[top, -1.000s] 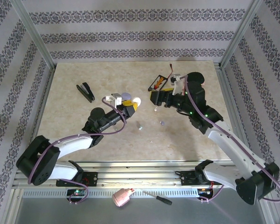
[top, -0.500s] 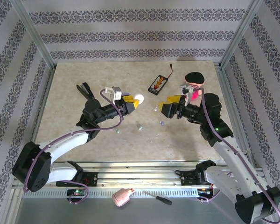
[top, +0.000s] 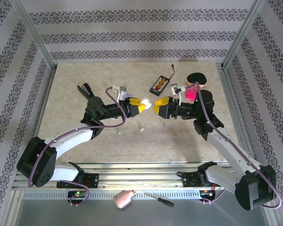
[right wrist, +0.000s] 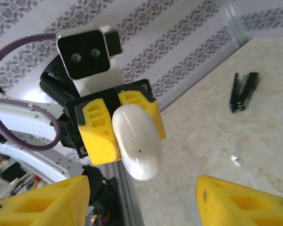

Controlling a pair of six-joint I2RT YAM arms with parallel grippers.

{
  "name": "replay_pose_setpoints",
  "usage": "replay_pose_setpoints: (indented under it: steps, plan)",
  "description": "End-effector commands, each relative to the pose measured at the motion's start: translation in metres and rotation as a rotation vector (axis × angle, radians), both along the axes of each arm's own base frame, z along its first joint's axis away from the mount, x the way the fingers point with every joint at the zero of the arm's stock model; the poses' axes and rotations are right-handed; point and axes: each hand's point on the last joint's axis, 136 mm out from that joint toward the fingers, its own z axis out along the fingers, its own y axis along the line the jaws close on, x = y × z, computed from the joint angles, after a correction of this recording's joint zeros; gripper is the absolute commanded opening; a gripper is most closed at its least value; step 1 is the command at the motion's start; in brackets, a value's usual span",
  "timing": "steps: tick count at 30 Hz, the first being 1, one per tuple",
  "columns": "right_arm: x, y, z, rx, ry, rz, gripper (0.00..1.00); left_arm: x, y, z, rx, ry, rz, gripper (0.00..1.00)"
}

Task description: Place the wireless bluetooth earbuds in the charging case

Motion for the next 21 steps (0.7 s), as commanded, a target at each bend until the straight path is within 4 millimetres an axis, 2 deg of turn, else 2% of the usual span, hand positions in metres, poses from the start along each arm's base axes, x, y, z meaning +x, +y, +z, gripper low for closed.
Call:
replay_pose_setpoints:
  steps: [1,10,14,17,19,21]
  plan:
    - [-0.011,0.011,0.034,0.048,-0.118,0.098,0.59,-0.009,0.002,0.034,-0.066,-0.081,-0.059,0.04]
    - [-0.004,0.025,0.036,0.061,-0.112,0.136,0.37,-0.014,0.0,0.027,-0.026,-0.077,-0.098,0.04]
    - [-0.003,0.027,0.038,0.059,-0.111,0.157,0.15,-0.008,-0.002,0.029,-0.017,-0.076,-0.1,0.04]
    - [-0.006,0.028,0.038,0.054,-0.129,0.195,0.1,-0.003,-0.004,0.03,-0.011,-0.073,-0.118,0.05]
    - [-0.003,0.025,0.039,0.048,-0.137,0.198,0.09,0.003,-0.004,0.028,-0.01,-0.064,-0.105,0.14]
    - [0.001,0.021,0.041,0.041,-0.152,0.193,0.07,0.008,-0.003,0.025,-0.002,-0.057,-0.084,0.36]
